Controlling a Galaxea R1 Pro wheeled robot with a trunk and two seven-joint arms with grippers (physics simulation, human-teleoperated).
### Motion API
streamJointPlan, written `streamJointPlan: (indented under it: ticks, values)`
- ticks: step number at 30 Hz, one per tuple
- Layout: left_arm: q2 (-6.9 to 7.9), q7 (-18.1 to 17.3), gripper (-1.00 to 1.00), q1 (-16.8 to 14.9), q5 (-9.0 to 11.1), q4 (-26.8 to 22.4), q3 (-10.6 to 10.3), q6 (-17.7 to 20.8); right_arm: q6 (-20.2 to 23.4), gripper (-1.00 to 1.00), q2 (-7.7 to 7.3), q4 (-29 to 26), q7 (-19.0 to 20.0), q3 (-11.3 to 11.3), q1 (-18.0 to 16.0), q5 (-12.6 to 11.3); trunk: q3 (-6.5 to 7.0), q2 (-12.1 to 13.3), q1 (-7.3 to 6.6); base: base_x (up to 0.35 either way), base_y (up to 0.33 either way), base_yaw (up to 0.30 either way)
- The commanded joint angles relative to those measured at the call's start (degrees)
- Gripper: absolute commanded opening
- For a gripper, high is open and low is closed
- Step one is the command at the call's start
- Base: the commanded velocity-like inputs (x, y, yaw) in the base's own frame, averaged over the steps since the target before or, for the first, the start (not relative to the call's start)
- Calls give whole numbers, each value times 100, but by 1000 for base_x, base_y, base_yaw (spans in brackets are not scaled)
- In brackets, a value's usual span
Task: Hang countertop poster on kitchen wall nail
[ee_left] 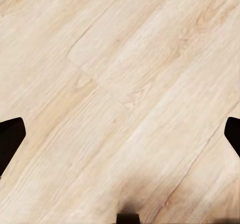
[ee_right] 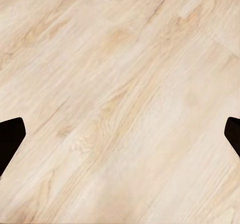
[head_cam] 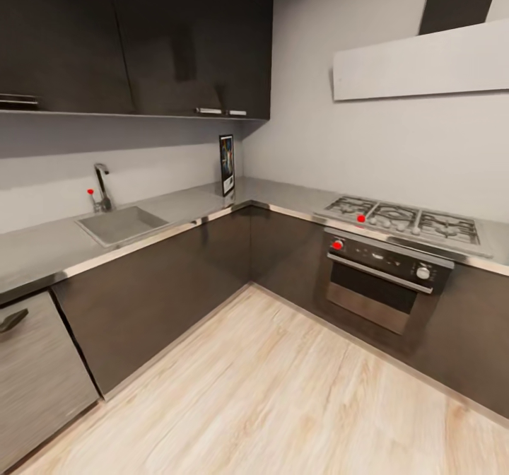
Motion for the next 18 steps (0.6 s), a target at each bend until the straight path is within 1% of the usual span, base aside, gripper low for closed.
streamJointPlan:
  ticks: [1, 18]
  values:
    - [-1, 0, 100, 2, -1, -6, 4, -9, -18, 100, -1, 4, -1, 3, -3, 6, -5, -2, 4, 337, 0, 0]
    - [-1, 0, 100, 2, -1, -6, 4, -2, -18, 100, -1, 3, -1, -4, -3, 6, -6, -2, 4, 337, 0, 0]
